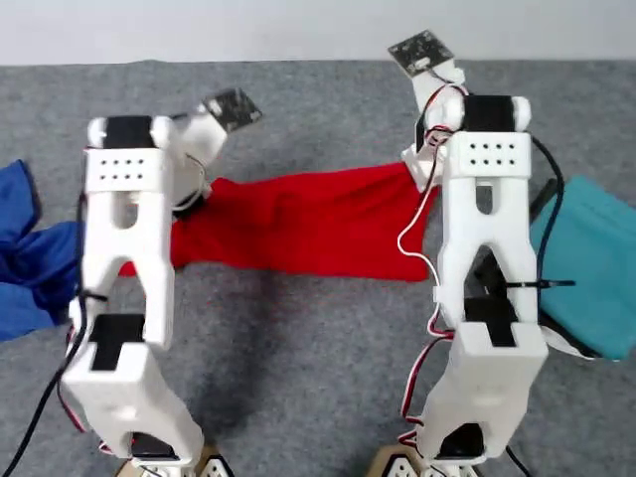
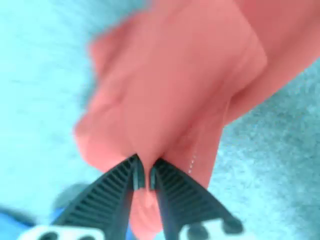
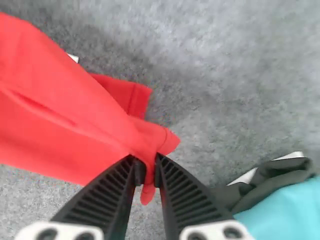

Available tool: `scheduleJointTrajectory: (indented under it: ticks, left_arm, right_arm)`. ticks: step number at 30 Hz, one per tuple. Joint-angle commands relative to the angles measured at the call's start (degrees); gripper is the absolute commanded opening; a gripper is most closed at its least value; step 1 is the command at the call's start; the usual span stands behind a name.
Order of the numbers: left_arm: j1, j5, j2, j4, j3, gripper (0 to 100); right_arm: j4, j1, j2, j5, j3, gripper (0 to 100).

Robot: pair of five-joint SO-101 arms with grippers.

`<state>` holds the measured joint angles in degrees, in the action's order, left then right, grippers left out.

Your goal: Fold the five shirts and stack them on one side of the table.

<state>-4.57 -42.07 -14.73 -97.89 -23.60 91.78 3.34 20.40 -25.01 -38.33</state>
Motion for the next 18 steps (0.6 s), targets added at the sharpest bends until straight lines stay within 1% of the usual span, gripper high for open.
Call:
scheduleJointTrajectory:
  ticks: [1, 9, 13, 18]
  left_arm:
    - [-1.32, -0.26, 7.91, -2.02, -5.76, 1]
    - [-5.54, -0.26, 13.71, -2.11, -6.46, 1]
    - [-6.15, -0.26, 18.81, -2.11, -6.37, 1]
    - [-6.33, -0.26, 22.95, -2.11, -6.11, 1]
  right_arm:
    - [0.57, -0.31, -7.34, 0.53, -0.62, 1.1]
    - [2.24, 0.66, -14.11, 0.26, -0.62, 1.1]
    - [2.24, 0.66, -18.15, 0.26, -0.62, 1.1]
    - [2.24, 2.42, -21.58, 0.26, -0.62, 1.1]
